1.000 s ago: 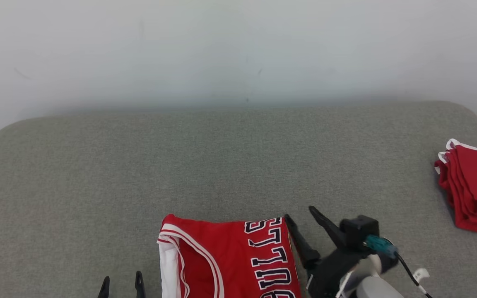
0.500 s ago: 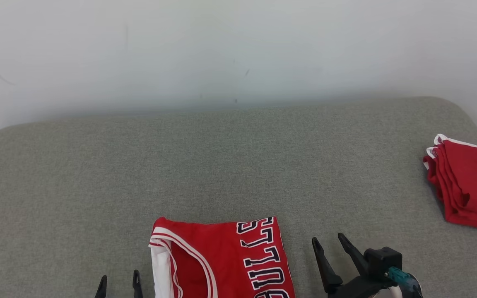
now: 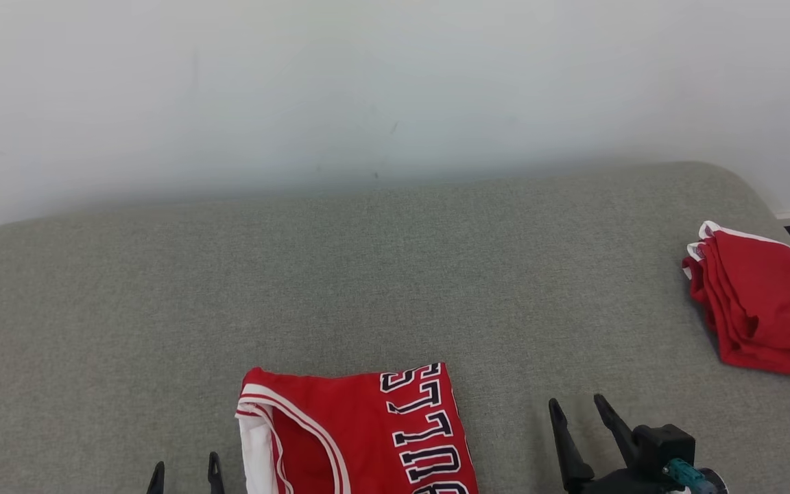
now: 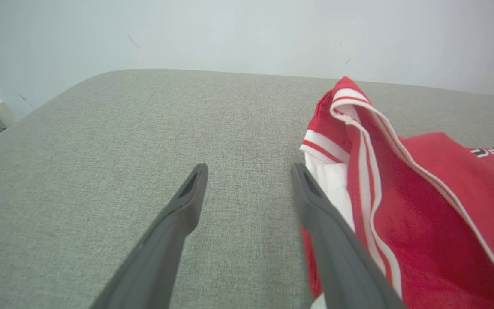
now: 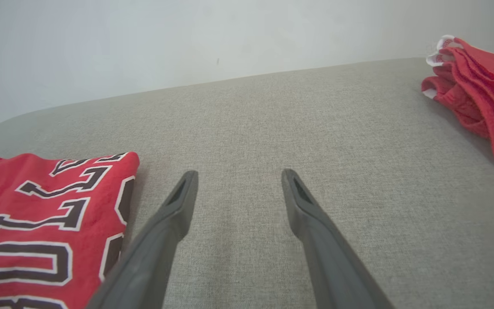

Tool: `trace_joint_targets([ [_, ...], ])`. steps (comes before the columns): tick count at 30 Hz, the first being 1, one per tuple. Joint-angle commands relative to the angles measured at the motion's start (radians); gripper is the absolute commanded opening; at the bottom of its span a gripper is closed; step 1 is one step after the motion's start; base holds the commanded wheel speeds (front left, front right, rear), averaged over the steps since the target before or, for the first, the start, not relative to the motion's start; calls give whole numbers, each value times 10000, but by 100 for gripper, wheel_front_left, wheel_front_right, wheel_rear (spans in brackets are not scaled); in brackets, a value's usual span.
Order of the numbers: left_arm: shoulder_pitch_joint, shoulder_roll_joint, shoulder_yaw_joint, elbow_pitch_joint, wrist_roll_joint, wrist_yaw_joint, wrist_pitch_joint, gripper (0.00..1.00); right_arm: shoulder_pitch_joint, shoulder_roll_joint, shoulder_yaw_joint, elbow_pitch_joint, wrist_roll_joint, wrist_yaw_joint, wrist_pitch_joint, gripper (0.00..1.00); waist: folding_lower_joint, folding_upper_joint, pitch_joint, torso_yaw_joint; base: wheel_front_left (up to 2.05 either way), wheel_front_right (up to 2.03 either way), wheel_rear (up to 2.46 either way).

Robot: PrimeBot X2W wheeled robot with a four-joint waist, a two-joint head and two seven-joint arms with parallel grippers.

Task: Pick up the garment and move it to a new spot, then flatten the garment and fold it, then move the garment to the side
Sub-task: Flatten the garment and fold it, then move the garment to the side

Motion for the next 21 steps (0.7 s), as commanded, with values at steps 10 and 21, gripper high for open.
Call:
trace_joint_targets([
  [10,300,-1,242,-155,172,-47,-30,100,649,192,-617,-1162,-698,-22,-50,100,0,0,-199,-186,0,0,0],
  [21,579,-3,455,-240,399,-175,-30,100,1035,231,-887,-1682,-788,-24,-52,100,0,0,-420,-216,0,0,0],
])
